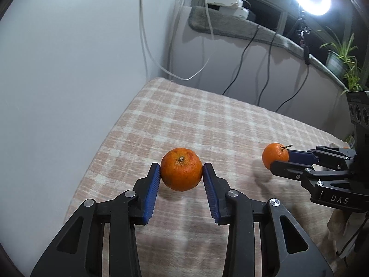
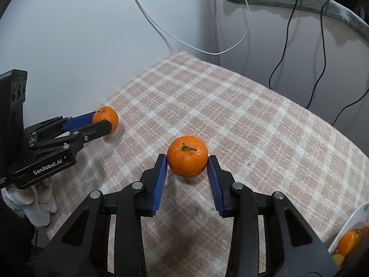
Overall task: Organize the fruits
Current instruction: 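Carry the mandarin with the left gripper onto the plate while the right gripper carries its mandarin there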
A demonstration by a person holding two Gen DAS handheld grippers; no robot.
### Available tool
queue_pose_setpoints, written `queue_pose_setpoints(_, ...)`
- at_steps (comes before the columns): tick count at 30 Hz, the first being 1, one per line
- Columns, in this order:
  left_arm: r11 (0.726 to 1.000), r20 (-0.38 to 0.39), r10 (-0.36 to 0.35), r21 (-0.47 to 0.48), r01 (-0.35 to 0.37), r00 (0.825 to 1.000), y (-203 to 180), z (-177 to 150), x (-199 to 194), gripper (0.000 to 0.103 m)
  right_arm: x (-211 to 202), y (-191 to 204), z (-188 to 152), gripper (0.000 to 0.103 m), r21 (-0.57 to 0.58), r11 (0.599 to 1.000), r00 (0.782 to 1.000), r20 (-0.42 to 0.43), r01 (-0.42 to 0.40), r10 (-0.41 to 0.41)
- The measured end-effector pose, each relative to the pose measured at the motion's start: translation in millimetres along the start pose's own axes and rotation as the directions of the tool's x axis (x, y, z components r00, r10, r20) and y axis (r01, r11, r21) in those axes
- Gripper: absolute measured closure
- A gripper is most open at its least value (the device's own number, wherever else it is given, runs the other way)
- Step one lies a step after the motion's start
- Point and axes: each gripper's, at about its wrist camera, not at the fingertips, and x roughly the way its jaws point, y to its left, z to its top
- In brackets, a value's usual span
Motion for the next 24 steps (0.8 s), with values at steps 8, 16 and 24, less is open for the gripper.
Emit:
queue_pose_setpoints(8,0.997,0.034,-0.061,0.045,0.060,0.998,-31,3,-17,0.067,-39,-6,-10,0.066,0.010,1.000,0.998,0.059,0.021,-0.021)
queue_pose_setpoints(16,0.986,0.053,-0.141,0.102,0.135,0.989,-74,6,-33,0.067,-84,-22,-25,0.066,0.034,0.998,0.992,0.117,0.052,-0.056)
queue_pose_setpoints(24,0.968,0.057,-0.205,0.156,0.195,0.977,-114,8,-42,0.067,-125,-45,-44,0.066,0.088,0.993,0.981,0.173,0.079,-0.093)
